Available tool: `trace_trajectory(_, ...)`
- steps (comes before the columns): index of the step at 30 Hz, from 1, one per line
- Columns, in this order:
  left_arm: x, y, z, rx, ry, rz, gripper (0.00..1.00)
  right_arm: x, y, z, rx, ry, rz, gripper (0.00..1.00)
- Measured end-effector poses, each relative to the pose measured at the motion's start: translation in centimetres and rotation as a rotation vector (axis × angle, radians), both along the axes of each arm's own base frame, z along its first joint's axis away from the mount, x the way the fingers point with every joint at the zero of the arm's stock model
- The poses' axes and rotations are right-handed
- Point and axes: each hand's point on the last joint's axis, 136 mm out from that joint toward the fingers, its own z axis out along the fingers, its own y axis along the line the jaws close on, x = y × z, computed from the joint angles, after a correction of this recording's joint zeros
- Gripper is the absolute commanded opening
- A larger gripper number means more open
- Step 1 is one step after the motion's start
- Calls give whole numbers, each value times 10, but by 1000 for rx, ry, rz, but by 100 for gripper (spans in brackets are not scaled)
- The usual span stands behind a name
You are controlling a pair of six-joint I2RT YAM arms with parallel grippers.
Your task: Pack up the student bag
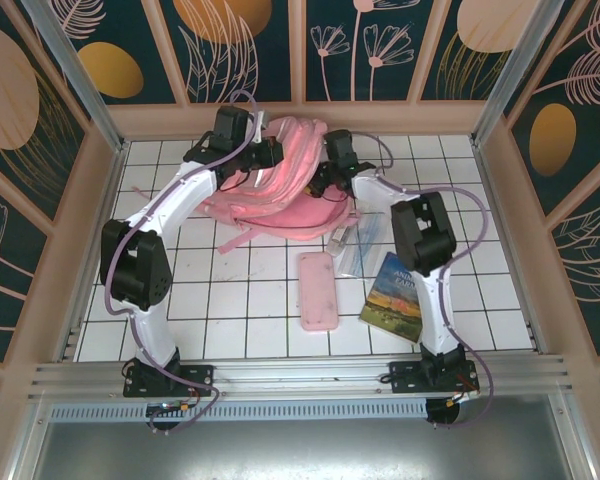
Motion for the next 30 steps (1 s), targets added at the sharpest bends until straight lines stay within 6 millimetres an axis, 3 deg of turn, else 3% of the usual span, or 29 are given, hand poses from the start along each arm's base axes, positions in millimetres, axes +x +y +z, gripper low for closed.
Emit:
trace_trajectory(6, 2, 0, 6, -23, -13, 9, 0, -13, -56, 21, -144, -40, -58, 93)
trace_trajectory(11, 0, -5, -1, -46, -5, -5, 0, -47, -117, 20, -311, -32, -102, 94)
trace_trajectory(12, -2, -6, -5, -50, 2, -10, 14, -56, -133, 23, -339, -32, -121, 94)
trace_trajectory(13, -4, -7, -11, -55, 13, -15, 34, -66, -154, 28, -367, -35, -153, 94)
trace_trajectory(15, -8, -9, -19, -61, 29, -19, 58, -84, -191, 38, -410, -42, -216, 94)
trace_trajectory(18, -22, -12, -31, -60, 50, -17, 66, -110, -242, 44, -478, -47, -330, 94)
trace_trajectory(21, -46, -21, -37, -60, 61, -30, 67, -139, -273, 28, -552, 3, -400, 93)
trace_trajectory(26, -101, -81, -36, -114, 65, -153, 67, -192, -305, -32, -694, 172, -462, 92)
trace_trajectory(30, -150, -125, -50, -153, 117, -267, 65, -227, -319, -53, -745, 243, -509, 91)
